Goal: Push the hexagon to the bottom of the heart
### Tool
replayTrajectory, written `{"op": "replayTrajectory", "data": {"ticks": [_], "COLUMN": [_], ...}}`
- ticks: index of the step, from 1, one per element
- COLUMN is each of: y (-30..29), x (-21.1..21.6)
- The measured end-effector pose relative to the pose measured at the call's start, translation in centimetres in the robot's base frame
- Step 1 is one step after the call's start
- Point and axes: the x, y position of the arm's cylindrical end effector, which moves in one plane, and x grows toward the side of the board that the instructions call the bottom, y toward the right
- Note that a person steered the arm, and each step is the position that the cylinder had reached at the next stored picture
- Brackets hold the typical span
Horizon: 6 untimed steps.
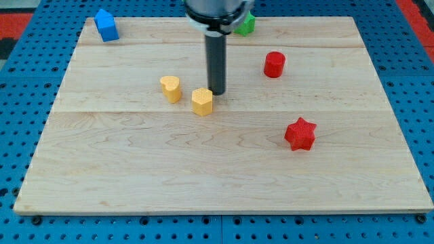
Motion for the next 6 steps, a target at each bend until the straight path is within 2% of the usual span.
{"op": "replayTrajectory", "data": {"ticks": [1,3,4,6], "y": [2.7,-6.5,-7.4,1.5], "x": [2.7,1.5,-0.8,-10.2]}}
